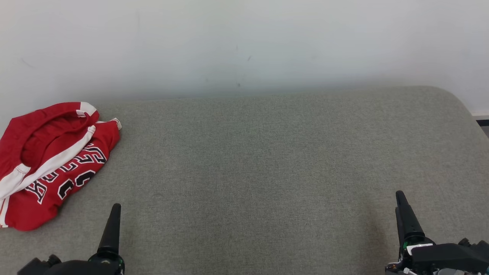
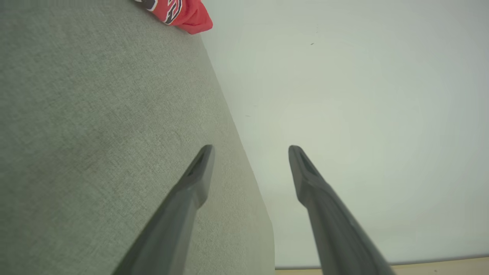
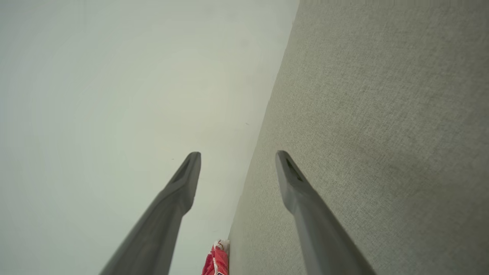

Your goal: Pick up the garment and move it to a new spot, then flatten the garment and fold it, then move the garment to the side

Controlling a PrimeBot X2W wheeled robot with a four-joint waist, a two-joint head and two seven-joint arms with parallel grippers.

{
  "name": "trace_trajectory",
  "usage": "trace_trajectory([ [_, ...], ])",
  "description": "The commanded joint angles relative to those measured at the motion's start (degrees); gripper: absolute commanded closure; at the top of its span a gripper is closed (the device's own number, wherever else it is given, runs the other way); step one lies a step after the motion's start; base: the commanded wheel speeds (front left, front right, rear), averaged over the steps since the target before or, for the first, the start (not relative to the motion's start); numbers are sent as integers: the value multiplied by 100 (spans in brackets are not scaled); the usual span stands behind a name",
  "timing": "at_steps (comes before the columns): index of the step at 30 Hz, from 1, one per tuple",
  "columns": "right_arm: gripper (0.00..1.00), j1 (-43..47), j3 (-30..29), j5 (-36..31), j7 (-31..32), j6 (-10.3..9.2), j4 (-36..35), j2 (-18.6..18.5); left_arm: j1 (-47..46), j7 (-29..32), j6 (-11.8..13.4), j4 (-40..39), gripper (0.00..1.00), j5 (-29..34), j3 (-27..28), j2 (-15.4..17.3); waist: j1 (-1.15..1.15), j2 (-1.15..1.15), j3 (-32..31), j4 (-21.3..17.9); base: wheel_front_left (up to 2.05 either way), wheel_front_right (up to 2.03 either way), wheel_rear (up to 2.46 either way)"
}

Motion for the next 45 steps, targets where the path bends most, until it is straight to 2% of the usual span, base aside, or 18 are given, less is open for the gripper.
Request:
trace_trajectory([
  [1,0,-76,41,-252,-56,-2,-144,-59,-100,-61,22,-151,0,322,-20,33,0,0,2,2,0,0,0],
  [11,0,-38,205,-1410,-284,-3,-332,-120,-40,-289,214,-354,0,1705,-186,44,0,0,17,28,0,0,0],
  [23,0,-16,387,-2700,-528,-4,-437,-183,5,-535,370,-521,0,2991,-325,141,0,0,40,64,0,0,0],
  [35,0,-8,534,-3876,-742,-5,-387,-211,43,-748,509,-622,0,3930,-482,228,0,0,66,91,0,0,0],
  [45,0,24,609,-4545,-892,-6,-415,-207,90,-894,609,-704,0,4540,-578,310,0,0,68,106,0,0,0],
])
